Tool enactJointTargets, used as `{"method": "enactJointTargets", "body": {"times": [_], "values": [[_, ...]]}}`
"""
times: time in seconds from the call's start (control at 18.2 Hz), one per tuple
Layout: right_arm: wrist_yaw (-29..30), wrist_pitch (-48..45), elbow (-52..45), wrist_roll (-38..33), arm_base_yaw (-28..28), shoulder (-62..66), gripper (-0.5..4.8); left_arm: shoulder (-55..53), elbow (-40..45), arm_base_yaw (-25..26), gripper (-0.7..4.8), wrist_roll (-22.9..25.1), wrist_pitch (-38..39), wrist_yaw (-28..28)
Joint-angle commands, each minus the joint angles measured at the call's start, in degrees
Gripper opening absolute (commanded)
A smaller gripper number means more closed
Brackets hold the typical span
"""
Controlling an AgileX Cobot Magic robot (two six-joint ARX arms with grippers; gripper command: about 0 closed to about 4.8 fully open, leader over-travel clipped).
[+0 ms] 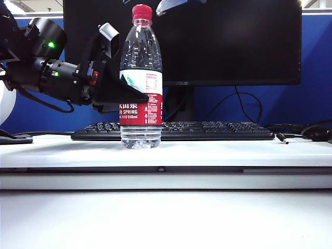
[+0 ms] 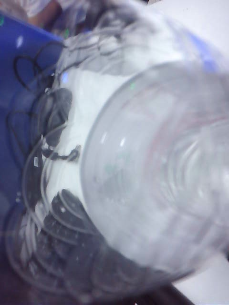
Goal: Unscrew the cap from the plastic bottle on the table.
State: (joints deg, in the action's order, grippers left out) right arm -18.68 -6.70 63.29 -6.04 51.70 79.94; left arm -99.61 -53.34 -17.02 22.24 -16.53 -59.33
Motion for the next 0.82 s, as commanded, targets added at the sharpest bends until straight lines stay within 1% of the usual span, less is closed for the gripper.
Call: {"method": "enactJointTargets", "body": {"times": [0.05, 0.22, 0.49, 0.66, 0.71, 0.82], "values": [[-0.87, -1.53, 0.28, -0.20, 0.11, 0.09, 3.29, -0.63, 0.33, 0.09, 2.68, -0.11, 2.23, 1.46], [-0.90, -5.68, 0.28, -1.42, 0.11, 2.51, 3.28, -0.83, 0.33, 0.09, 2.68, -0.15, 2.21, 1.42], [-2.43, -8.02, 0.31, -1.70, 0.11, 3.67, 3.23, -0.83, 0.33, 0.09, 2.68, -0.17, 2.27, 1.01], [-2.43, -8.26, 0.31, -1.86, -0.35, 4.15, 2.69, -0.83, 0.33, 0.09, 2.68, -0.17, 2.25, 0.35], [-2.45, -8.39, 0.31, -2.21, -0.37, 4.37, 2.34, -0.83, 0.33, 0.09, 2.68, -0.17, 2.25, -0.04], [-2.89, -8.59, 0.31, -2.34, -0.39, 4.39, 2.28, -0.83, 0.33, 0.09, 2.68, -0.20, 2.25, -0.04]]}}
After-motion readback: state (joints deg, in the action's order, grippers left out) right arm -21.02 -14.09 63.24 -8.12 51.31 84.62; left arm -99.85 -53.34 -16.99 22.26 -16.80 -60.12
